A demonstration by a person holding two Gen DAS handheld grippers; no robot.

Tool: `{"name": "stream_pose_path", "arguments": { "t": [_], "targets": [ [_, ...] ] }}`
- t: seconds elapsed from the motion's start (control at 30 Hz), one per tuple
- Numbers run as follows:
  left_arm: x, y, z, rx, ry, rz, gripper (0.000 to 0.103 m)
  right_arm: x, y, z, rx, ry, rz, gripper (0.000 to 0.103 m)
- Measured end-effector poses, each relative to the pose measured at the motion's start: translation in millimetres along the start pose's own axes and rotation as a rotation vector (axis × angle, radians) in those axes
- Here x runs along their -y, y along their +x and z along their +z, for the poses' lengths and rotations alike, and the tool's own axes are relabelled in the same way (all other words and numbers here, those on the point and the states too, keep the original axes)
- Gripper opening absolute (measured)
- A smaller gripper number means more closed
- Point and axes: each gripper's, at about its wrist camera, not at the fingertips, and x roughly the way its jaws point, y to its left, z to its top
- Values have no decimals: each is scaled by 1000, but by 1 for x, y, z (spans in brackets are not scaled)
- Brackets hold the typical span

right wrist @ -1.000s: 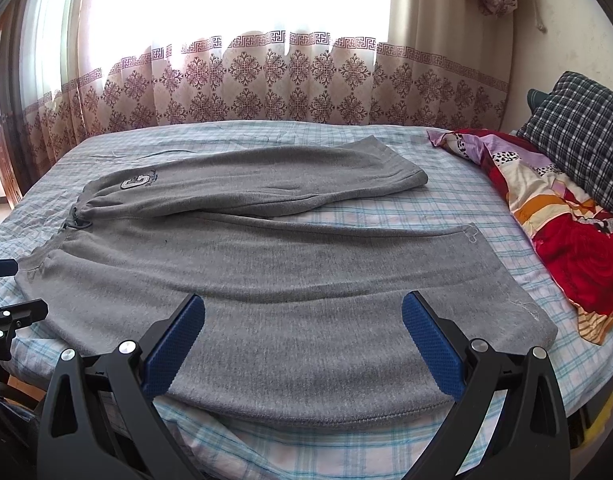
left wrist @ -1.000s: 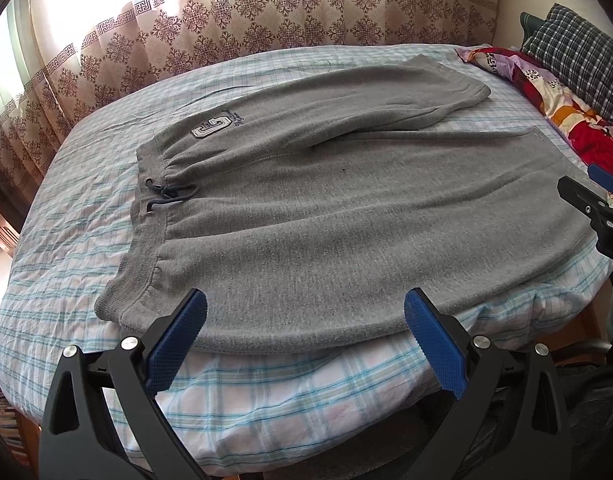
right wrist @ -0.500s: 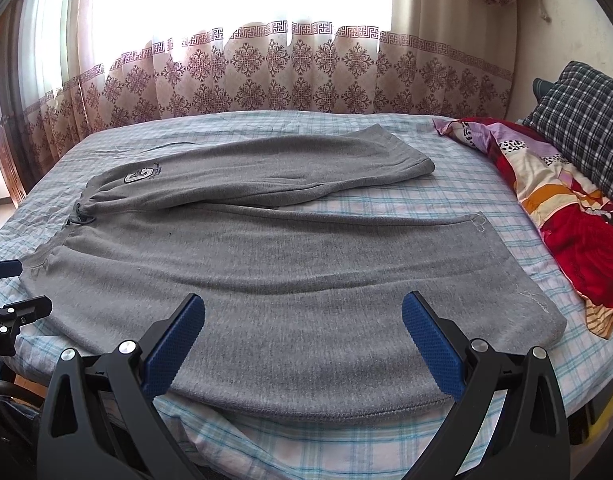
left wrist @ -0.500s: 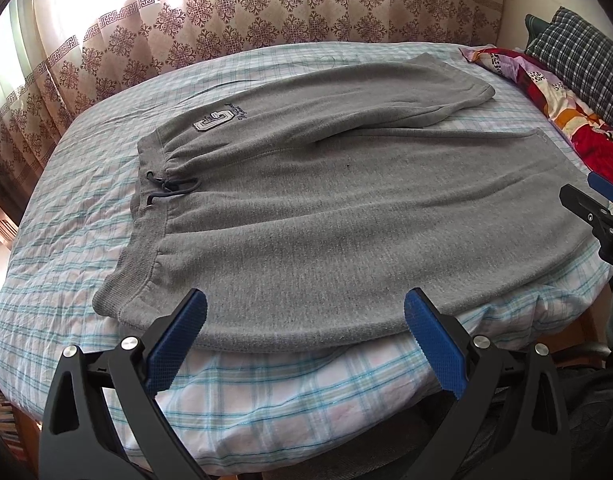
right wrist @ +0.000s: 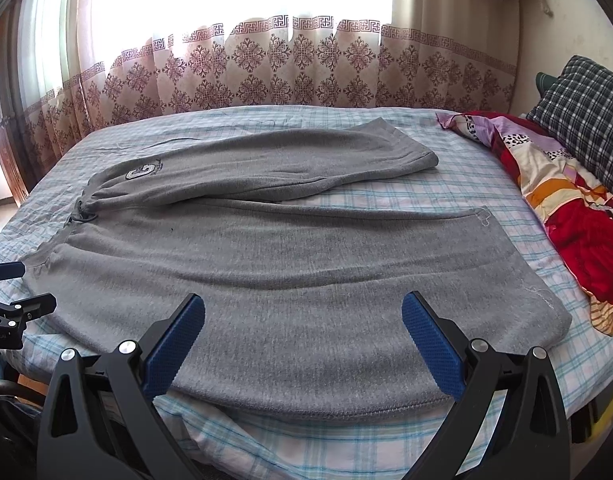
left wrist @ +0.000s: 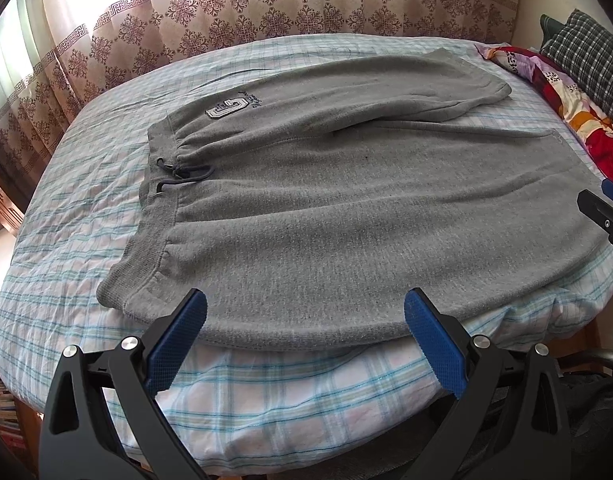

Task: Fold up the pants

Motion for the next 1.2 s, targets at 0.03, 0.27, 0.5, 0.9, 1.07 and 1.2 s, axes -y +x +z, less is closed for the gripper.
{"name": "stream_pose_path", "arguments": {
  "t": [0.03, 0.27, 0.5, 0.9, 1.07, 1.2],
  "targets": [
    [-1, 1, 0, -3, -2, 0, 100, 0, 0, 0, -1, 0, 0, 98],
    [-2, 1, 0, 3, -3, -1, 100, 0, -1, 0, 6, 3, -5, 98],
    [1, -20, 3, 139, 24, 46, 100, 4, -18, 6, 99, 17, -46, 98],
    [-25, 28, -2, -40, -79, -10, 100, 12, 11, -3, -62, 53, -38, 98],
    [-26, 42, -6, -80, -65, 30, 100, 17, 25, -9, -129, 88, -34, 98],
    [-30, 53, -12, -135, -73, 47, 100, 19, 37, -17, -189, 104, -33, 98]
  ]
}}
